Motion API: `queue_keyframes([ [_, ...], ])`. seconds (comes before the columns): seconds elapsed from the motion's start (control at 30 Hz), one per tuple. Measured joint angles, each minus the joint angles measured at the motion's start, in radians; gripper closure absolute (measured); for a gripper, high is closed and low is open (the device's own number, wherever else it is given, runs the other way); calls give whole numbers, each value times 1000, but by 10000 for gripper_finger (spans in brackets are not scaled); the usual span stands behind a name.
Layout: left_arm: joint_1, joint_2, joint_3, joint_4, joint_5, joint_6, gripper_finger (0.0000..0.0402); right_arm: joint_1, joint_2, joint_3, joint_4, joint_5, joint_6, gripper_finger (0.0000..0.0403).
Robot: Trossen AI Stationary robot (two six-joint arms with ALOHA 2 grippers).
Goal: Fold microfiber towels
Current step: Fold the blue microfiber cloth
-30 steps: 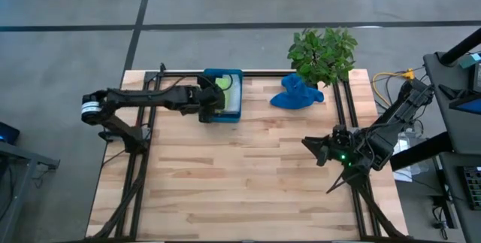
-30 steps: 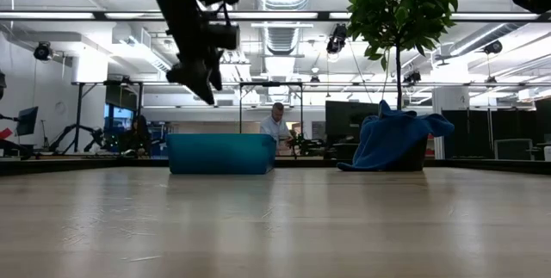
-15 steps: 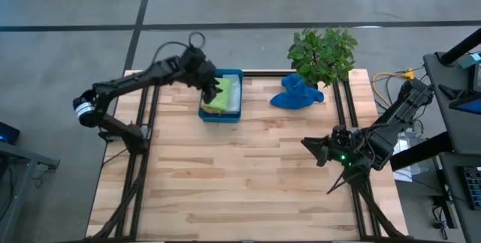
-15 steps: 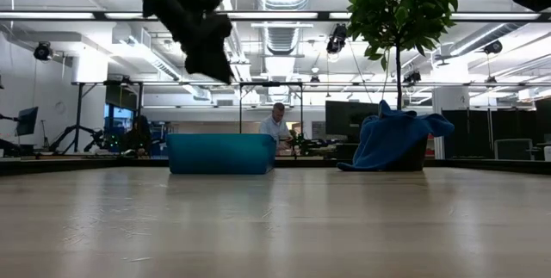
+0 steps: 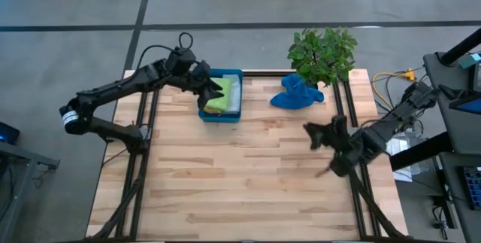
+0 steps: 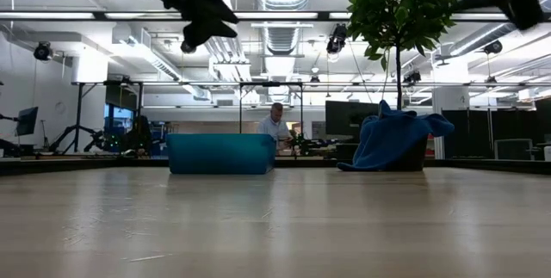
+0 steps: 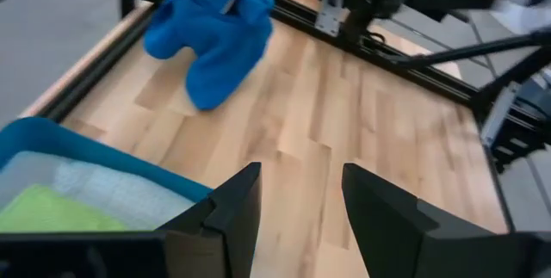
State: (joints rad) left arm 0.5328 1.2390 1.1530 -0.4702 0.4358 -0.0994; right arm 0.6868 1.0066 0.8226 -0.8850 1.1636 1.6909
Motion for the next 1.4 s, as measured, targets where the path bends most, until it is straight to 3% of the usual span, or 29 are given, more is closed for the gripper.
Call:
queue_keyframes([
  [0.17, -48, 9, -2, 0, 0, 21, 252, -111, -8, -29, -287, -26, 348, 230],
  [0.27, -57, 15, -22, -3, -3, 53, 252, -178, -33, -36, -316, -35, 365, 205],
  [0.33, -57, 13, -42, 6, -10, 55, 252, -209, -49, -31, -272, -37, 203, 191],
  [0.5, -57, 2, -99, 18, -24, 51, 252, -260, -37, -22, 16, -116, -627, 174],
  [0.57, -57, 2, -118, 27, -24, 19, 252, -288, -17, -25, 88, -149, -807, 173],
  [0.77, -64, 0, -147, 47, -24, -79, 252, -435, 51, -48, 64, -78, -776, 184],
  [0.9, -76, -11, -147, 56, -22, -78, 252, -579, 101, -71, 88, -99, -747, 188],
  [1.17, -79, -14, -147, 70, -22, -79, 252, -744, 239, -115, 490, -253, -1139, 188],
  [1.4, -105, -17, -147, 68, -22, -106, 252, -866, 352, -105, 507, -251, -1108, 188],
])
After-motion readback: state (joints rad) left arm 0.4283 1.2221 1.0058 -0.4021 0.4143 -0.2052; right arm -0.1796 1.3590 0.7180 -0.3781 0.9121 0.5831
